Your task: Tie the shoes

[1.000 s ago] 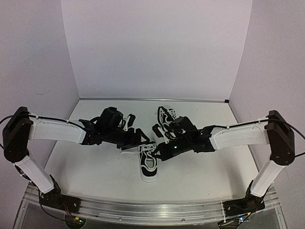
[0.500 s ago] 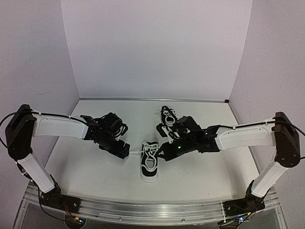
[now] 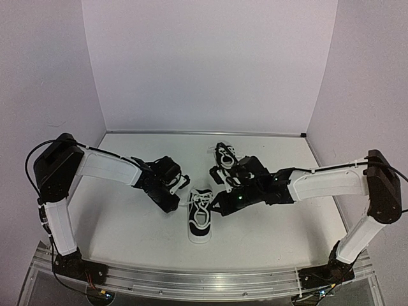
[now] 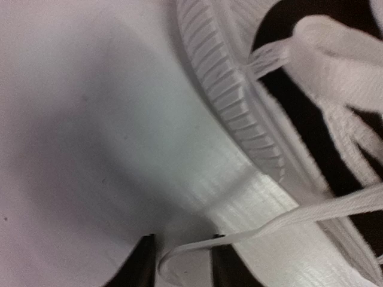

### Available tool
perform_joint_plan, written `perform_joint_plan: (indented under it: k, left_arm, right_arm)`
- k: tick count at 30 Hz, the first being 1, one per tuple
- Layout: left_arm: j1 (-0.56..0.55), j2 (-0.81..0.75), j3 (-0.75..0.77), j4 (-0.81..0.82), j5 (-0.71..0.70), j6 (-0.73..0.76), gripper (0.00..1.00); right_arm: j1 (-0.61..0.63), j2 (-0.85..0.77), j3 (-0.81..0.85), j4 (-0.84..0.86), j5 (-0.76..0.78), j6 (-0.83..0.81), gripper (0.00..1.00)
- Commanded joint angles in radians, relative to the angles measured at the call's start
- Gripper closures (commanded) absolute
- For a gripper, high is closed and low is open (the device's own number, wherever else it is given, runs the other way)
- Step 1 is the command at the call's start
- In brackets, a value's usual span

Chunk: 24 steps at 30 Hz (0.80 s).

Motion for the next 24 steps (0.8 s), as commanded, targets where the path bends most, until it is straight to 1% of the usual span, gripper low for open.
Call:
perform_joint_plan:
  k: [1,3,8,12,14,17,19,24]
  left_arm:
    - [0.013,0.047,0.038,-0.057,-0.055,-0.050,0.99]
    - [0.025,-0.001,-0.003,-0.041,-0.065,-0.133,1.00]
    - [0.084,-0.253,-0.136,0.044,-0.111,-0.333,1.00]
    - [0.158,-0.425,-0.195,0.010,-0.138,-0.462,1.00]
    - [0.176,-0.488,-0.209,-0.027,-0.162,-0.507,1.00]
    - [0.185,-0.554,-0.213,-0.113,-0.223,-0.559,1.00]
    - [0.187,-0.575,-0.220,-0.154,-0.239,-0.584,1.00]
    - [0.187,-0.584,-0.267,-0.137,-0.205,-0.596,1.00]
  right_arm:
    - [0.001,-0.050,-0.032,0.003,0.013,0.015,1.00]
    - [0.001,-0.067,-0.051,0.004,0.018,0.026,1.00]
    - [0.000,-0.122,-0.122,0.003,0.045,0.064,1.00]
    - [-0.004,-0.175,-0.185,0.001,0.084,0.105,1.00]
    - [-0.011,-0.206,-0.215,-0.004,0.102,0.134,1.00]
    - [-0.025,-0.271,-0.269,-0.017,0.137,0.183,1.00]
    - [-0.032,-0.312,-0.308,-0.020,0.155,0.204,1.00]
    - [-0.032,-0.310,-0.324,-0.027,0.146,0.204,1.00]
